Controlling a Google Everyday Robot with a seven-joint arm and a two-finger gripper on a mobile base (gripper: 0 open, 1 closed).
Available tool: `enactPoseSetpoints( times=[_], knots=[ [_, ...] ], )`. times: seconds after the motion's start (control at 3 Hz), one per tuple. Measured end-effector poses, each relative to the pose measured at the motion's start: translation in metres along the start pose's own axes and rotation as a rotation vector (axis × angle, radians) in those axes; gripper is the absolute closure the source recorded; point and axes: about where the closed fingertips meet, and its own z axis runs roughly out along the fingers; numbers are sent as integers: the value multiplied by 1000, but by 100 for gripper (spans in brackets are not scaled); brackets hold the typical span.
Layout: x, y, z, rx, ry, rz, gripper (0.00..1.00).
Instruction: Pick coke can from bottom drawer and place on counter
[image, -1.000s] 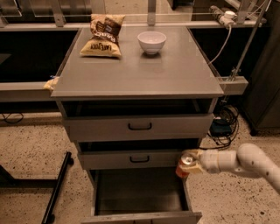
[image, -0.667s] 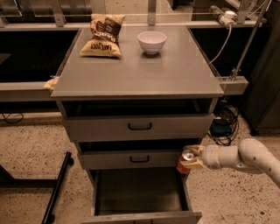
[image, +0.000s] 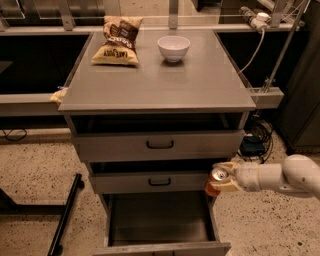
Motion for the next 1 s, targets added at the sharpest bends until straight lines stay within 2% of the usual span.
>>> enactPoseSetpoints(
  times=[0.33,0.67,1.0],
  knots=[
    [-79,19,-55,12,-20,-32,100],
    [-161,25,-113,28,17,-84,100],
    [-269,6,-174,75,91,-202,100]
  ],
)
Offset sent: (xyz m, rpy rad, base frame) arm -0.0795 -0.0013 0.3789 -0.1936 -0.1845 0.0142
